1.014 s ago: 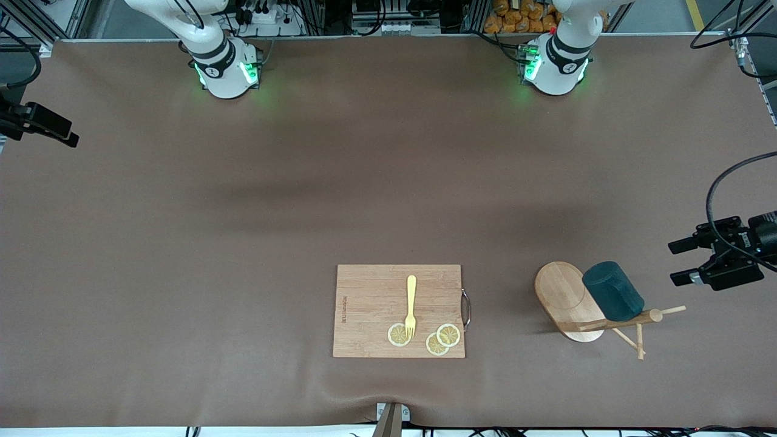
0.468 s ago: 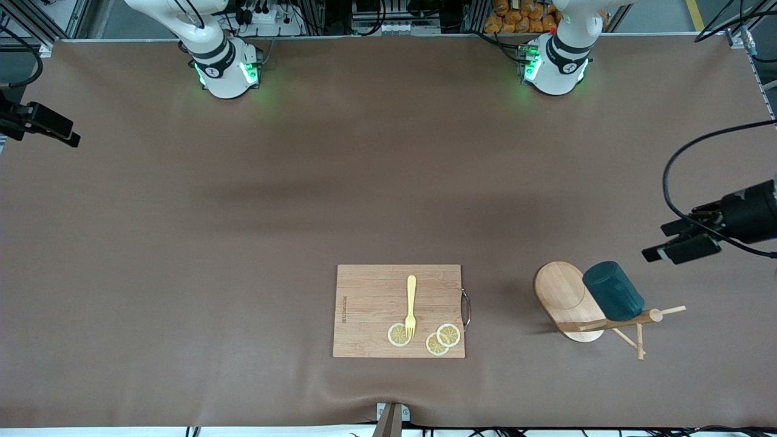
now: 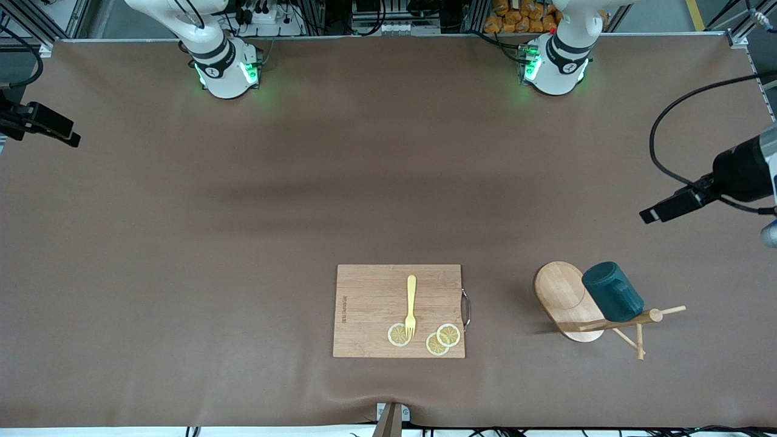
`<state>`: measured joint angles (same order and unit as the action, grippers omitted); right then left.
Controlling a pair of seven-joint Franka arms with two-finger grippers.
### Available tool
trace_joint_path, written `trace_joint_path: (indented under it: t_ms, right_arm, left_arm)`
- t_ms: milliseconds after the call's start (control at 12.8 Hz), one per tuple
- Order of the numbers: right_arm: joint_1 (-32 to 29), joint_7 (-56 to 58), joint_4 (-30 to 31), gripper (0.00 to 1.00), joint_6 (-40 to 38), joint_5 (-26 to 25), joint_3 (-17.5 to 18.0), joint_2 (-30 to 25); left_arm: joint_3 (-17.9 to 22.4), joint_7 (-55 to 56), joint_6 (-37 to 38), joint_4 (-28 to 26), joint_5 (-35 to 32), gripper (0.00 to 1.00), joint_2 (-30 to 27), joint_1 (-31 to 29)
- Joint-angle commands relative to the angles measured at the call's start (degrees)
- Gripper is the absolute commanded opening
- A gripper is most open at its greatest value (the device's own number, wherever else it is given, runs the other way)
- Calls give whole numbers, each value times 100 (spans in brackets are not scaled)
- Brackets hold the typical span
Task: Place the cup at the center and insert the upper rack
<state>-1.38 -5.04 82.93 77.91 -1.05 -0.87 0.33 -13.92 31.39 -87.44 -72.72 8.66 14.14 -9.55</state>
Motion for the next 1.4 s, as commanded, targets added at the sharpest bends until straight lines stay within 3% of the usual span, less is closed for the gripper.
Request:
trace_joint_path:
  t_ms: [0, 156, 312, 936, 1092, 1326]
  right_arm:
    - [50, -103, -31, 100, -57, -70, -9, -42]
    - [41, -103, -31, 100, -57, -70, -9, -42]
    - [58, -103, -31, 100, -57, -70, -9, -42]
    - [58, -103, -31, 100, -65, -70, -9, -42]
    - [58, -103, -31, 100, -65, -70, -9, -42]
    - [58, -103, -31, 100, -74, -70, -9, -42]
  left_arm:
    - [56, -430, 113, -173, -381, 100, -428, -30]
    - [135, -1315, 113, -234, -758, 100, -649, 241]
    - [800, -1775, 375, -391, -1015, 100, -815, 855]
    - [1339, -1997, 561, -919, -1024, 100, -1378, 1402]
    - [1427, -2005, 448, -1199, -1024, 100, -1562, 1517]
    - [1533, -2067, -80, -2060, -1033, 100, -2107, 1614]
